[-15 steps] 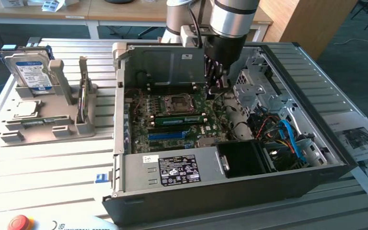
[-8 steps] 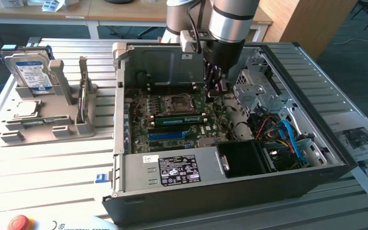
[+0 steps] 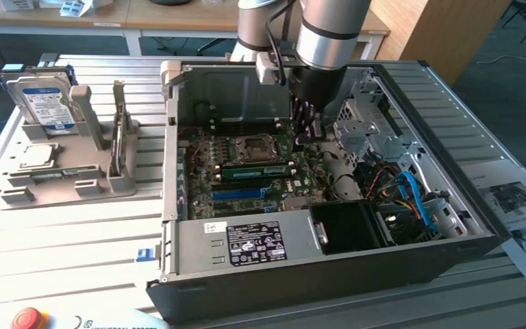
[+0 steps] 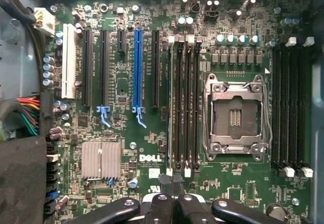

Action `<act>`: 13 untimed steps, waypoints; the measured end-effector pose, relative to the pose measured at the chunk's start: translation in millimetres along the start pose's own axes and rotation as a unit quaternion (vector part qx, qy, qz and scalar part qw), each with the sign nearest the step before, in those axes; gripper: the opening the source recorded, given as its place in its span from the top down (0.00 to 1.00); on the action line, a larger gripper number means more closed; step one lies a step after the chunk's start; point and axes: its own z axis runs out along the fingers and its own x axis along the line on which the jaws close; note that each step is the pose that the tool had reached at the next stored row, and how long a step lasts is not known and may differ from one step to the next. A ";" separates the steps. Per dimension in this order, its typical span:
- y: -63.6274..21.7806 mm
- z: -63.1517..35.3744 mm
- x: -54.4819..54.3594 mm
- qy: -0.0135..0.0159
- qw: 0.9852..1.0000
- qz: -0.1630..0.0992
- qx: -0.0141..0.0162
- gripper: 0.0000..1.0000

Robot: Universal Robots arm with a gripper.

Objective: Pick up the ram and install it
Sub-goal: 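Press down the ram until it locks into place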

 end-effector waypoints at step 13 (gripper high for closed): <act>-0.1 21.8 -0.5 0.000 1.000 0.000 0.000 0.90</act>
